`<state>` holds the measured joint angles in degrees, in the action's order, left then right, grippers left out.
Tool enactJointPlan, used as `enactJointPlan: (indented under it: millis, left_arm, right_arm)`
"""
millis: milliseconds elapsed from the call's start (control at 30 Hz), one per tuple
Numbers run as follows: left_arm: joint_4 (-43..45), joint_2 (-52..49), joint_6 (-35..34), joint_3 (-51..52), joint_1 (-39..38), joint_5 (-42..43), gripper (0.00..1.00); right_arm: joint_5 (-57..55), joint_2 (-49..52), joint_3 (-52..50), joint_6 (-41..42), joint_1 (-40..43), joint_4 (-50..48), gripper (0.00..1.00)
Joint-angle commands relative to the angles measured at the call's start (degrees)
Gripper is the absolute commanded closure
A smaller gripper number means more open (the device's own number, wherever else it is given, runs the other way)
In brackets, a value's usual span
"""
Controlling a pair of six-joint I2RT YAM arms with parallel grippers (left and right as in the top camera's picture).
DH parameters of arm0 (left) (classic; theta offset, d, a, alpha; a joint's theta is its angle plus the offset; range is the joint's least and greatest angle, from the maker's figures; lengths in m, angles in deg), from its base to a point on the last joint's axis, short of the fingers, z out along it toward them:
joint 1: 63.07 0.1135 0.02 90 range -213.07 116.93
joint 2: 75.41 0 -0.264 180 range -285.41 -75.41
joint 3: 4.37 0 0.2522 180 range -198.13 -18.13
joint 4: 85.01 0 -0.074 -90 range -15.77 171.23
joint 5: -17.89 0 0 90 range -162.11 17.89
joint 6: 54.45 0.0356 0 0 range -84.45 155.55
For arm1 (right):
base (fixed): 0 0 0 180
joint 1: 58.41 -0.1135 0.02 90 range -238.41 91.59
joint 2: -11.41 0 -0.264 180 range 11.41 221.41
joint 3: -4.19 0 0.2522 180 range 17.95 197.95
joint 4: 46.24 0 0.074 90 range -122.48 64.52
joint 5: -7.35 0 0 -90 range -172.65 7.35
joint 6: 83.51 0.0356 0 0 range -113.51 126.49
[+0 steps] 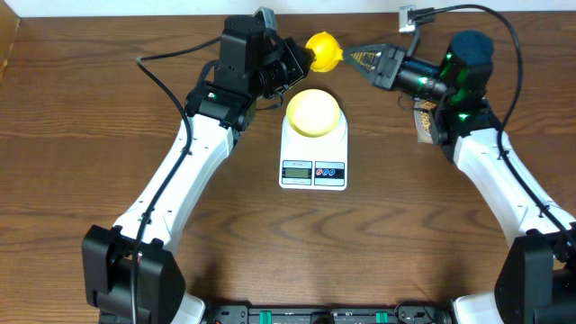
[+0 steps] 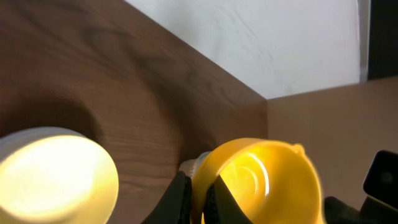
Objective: Scoop item into bowl and weigh 50g on scale
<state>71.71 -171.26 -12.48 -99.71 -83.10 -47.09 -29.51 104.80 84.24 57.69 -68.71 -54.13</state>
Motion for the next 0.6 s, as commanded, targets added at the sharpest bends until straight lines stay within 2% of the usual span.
enactJointPlan:
  millis: [0, 33, 167, 300, 400, 567]
  left_arm:
    - [0.68, 0.39, 11.72, -1.05, -0.28, 0.83, 0.92]
    - [0.57, 0.39, 14.88, -1.05, -0.28, 0.55, 0.92]
    - [-3.15, 0.39, 25.05, -1.05, -0.24, -3.61, 0.92]
    - [-5.51, 0.39, 33.88, -1.05, -0.24, -6.78, 0.92]
    - [-5.64, 0.39, 34.82, -1.05, -0.24, -10.64, 0.92]
    - [-4.94, 0.39, 39.5, -1.05, -0.24, -11.23, 0.92]
  right_arm:
    - [0.31, 0.37, 0.5, -6.23, -0.94, 0.76, 0.59]
    - [0.33, 0.37, 0.5, -6.8, -0.61, 0.96, 0.52]
    - [0.46, 0.37, 0.5, -8.31, 0.63, 2.27, 0.42]
    - [1.16, 0.37, 0.5, -10.19, 1.29, 6.91, 0.42]
    - [0.72, 0.37, 0.5, -11.19, 0.92, 11.32, 0.45]
    - [0.72, 0.37, 0.48, -12.92, 0.07, 13.6, 0.47]
